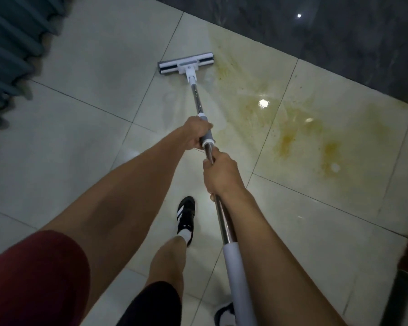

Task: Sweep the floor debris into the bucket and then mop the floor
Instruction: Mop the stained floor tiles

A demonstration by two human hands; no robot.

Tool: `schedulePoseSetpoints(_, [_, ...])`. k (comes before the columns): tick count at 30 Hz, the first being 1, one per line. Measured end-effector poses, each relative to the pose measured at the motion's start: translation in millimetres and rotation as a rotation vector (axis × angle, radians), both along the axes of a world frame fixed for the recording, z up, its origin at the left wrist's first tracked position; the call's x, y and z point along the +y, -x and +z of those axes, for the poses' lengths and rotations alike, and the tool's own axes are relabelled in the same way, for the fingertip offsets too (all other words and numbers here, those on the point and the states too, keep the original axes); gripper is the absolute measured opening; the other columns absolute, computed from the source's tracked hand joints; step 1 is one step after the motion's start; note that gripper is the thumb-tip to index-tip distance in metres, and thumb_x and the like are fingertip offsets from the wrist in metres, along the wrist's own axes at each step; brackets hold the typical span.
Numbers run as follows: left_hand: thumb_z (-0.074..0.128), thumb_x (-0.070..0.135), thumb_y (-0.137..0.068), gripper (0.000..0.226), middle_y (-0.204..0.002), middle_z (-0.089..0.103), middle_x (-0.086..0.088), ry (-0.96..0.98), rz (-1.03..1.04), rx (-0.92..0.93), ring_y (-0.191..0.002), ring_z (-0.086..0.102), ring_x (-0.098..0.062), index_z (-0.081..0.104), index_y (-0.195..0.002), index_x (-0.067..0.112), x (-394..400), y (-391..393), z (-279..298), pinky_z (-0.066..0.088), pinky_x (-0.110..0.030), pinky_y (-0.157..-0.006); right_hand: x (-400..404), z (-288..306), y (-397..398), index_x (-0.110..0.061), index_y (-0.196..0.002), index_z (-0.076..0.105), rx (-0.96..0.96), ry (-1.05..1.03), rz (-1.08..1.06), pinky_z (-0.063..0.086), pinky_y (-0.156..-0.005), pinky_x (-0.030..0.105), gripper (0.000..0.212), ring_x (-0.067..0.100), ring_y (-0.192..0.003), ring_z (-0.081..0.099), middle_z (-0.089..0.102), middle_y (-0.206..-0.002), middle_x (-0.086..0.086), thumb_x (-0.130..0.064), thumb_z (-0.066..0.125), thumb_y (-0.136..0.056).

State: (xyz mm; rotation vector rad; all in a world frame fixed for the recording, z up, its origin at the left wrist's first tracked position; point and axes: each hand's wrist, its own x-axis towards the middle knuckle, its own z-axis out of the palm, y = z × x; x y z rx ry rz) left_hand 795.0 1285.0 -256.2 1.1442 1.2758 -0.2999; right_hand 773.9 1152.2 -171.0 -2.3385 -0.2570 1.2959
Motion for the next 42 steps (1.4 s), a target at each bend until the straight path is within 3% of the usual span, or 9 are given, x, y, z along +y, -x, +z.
schedulePoseSetpoints(5, [0.058, 0.012, -0.101, 0.024, -0.086, 0.062, -0.016, 0.014, -0.057, 0.030, -0.065, 0.067, -0.029, 0.049, -0.121, 0.002, 6, 12, 2, 0.059, -0.045, -0.062, 6, 2, 23, -0.022, -0.141, 0.046, 0.002, 0.011, -0.027, 0.061, -0.076, 0.049, 0.037, 0.032, -0.088, 0.068, 0.066, -0.104, 0.013, -0.027, 0.044, -0.104])
schedulePoseSetpoints(10, [0.058, 0.009, -0.100, 0.021, -0.085, 0.060, -0.017, 0.007, -0.111, 0.052, -0.064, 0.065, -0.030, 0.047, -0.117, 0.002, -21, 52, 1, 0.059, -0.052, -0.073, -23, 3, 71, -0.022, -0.147, 0.039, -0.010, -0.001, -0.018, 0.048, -0.069, 0.032, 0.041, 0.023, -0.084, 0.061, 0.063, -0.105, 0.010, -0.024, 0.041, -0.105])
schedulePoseSetpoints(13, [0.057, 0.008, -0.100, 0.020, -0.085, 0.059, -0.019, 0.008, -0.155, 0.075, -0.066, 0.066, -0.032, 0.047, -0.115, 0.001, -57, 84, 6, 0.059, -0.053, -0.071, -56, 14, 107, -0.021, -0.147, 0.038, 0.005, 0.012, -0.039, 0.043, -0.068, 0.030, 0.042, 0.022, -0.082, 0.058, 0.062, -0.106, 0.009, -0.023, 0.040, -0.106])
schedulePoseSetpoints(18, [0.057, 0.009, -0.098, 0.009, -0.115, 0.064, -0.030, 0.027, -0.260, 0.088, -0.101, 0.069, -0.043, 0.050, -0.099, 0.004, -131, 156, 13, 0.060, -0.050, -0.076, -129, 33, 185, -0.016, -0.142, 0.042, 0.020, 0.028, -0.053, 0.042, -0.072, 0.030, 0.037, 0.021, -0.086, 0.054, 0.063, -0.118, 0.011, -0.021, 0.042, -0.106])
schedulePoseSetpoints(22, [0.059, 0.006, -0.098, 0.012, -0.094, 0.062, -0.024, 0.034, -0.280, 0.093, -0.073, 0.067, -0.035, 0.050, -0.100, -0.002, -191, 224, 16, 0.056, -0.046, -0.058, -186, 37, 259, -0.014, -0.138, 0.044, 0.044, 0.025, -0.112, 0.053, -0.080, 0.034, 0.034, 0.026, -0.097, 0.065, 0.064, -0.115, 0.012, -0.019, 0.045, -0.104])
schedulePoseSetpoints(31, [0.057, 0.008, -0.100, 0.019, -0.092, 0.059, -0.022, 0.065, -0.380, 0.122, -0.090, 0.068, -0.040, 0.043, -0.110, 0.002, -278, 347, 30, 0.058, -0.057, -0.084, -270, 51, 388, -0.016, -0.144, 0.039, 0.041, 0.035, -0.162, 0.050, -0.067, 0.032, 0.040, 0.023, -0.086, 0.061, 0.060, -0.104, 0.008, -0.022, 0.040, -0.105])
schedulePoseSetpoints(35, [0.055, 0.008, -0.101, 0.019, -0.092, 0.058, -0.021, 0.081, -0.422, 0.137, -0.086, 0.066, -0.038, 0.041, -0.112, 0.003, -287, 395, 34, 0.058, -0.055, -0.082, -276, 56, 443, -0.016, -0.142, 0.041, 0.038, 0.022, -0.234, 0.041, -0.060, 0.025, 0.038, 0.019, -0.080, 0.056, 0.057, -0.098, 0.004, -0.019, 0.041, -0.105])
schedulePoseSetpoints(39, [0.054, 0.009, -0.102, 0.017, -0.089, 0.056, -0.018, 0.135, -0.444, 0.114, -0.072, 0.063, -0.032, 0.043, -0.114, 0.003, -289, 442, 31, 0.055, -0.058, -0.090, -275, 56, 498, -0.020, -0.143, 0.042, 0.046, 0.015, -0.311, 0.051, -0.067, 0.031, 0.038, 0.022, -0.085, 0.062, 0.062, -0.101, 0.006, -0.021, 0.042, -0.104])
schedulePoseSetpoints(42, [0.056, 0.017, -0.102, 0.027, -0.099, 0.060, -0.019, 0.176, -0.416, 0.082, -0.072, 0.063, -0.029, 0.046, -0.125, 0.006, -288, 482, 30, 0.060, -0.053, -0.076, -271, 56, 536, -0.030, -0.147, 0.040, 0.061, 0.016, -0.405, 0.048, -0.053, 0.025, 0.044, 0.019, -0.079, 0.063, 0.062, -0.099, 0.003, -0.023, 0.043, -0.104])
